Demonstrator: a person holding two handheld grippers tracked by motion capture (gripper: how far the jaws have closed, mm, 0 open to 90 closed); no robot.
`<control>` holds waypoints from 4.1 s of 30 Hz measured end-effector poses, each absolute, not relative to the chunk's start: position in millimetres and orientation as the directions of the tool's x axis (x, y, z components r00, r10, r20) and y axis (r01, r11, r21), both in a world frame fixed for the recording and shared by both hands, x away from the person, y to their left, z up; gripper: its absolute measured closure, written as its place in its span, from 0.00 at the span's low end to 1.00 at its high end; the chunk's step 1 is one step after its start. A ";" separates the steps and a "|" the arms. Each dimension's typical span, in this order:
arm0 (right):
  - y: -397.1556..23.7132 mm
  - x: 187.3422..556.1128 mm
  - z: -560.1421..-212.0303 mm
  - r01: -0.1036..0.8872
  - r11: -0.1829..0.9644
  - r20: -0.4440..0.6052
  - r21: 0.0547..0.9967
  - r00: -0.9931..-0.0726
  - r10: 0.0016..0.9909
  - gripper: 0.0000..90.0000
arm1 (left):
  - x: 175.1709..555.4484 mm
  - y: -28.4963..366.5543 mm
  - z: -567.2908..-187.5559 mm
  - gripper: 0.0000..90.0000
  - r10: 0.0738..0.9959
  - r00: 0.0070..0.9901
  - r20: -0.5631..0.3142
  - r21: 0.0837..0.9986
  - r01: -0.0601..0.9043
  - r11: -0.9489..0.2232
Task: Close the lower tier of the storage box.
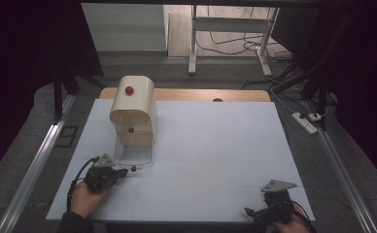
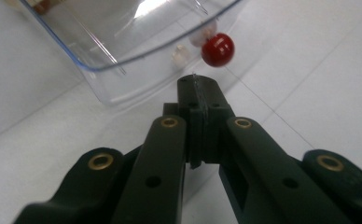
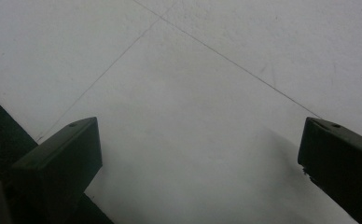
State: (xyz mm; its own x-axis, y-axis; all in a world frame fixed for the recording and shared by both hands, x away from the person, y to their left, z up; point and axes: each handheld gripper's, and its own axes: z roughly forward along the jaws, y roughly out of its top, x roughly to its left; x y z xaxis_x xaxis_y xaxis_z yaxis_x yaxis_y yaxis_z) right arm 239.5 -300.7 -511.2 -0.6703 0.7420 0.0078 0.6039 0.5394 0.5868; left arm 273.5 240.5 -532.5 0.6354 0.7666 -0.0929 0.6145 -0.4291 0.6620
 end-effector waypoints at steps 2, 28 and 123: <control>-300.7 239.5 -511.2 0.604 0.540 0.008 0.586 -0.670 0.742 0.00 | 275.4 240.6 -532.3 0.98 0.768 0.634 -0.087 0.662 0.614 -0.431; -300.4 239.7 -511.6 0.605 0.542 0.007 0.583 -0.671 0.742 0.00 | 289.2 237.7 -529.8 0.98 0.780 0.621 -0.076 0.695 0.594 -0.405; -299.0 238.7 -511.7 0.594 0.558 -0.006 0.580 -0.682 0.731 0.00 | 340.5 232.7 -531.7 0.88 0.827 0.562 -0.023 0.731 0.574 -0.370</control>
State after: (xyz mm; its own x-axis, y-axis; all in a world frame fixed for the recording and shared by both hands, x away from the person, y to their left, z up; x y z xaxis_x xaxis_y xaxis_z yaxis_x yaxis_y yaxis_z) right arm 238.7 -299.0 -511.7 -0.6821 0.7312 -0.0057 0.5936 0.5583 0.5796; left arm 340.5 232.7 -531.7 0.5618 0.8269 -0.0234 0.5743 -0.3695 0.7305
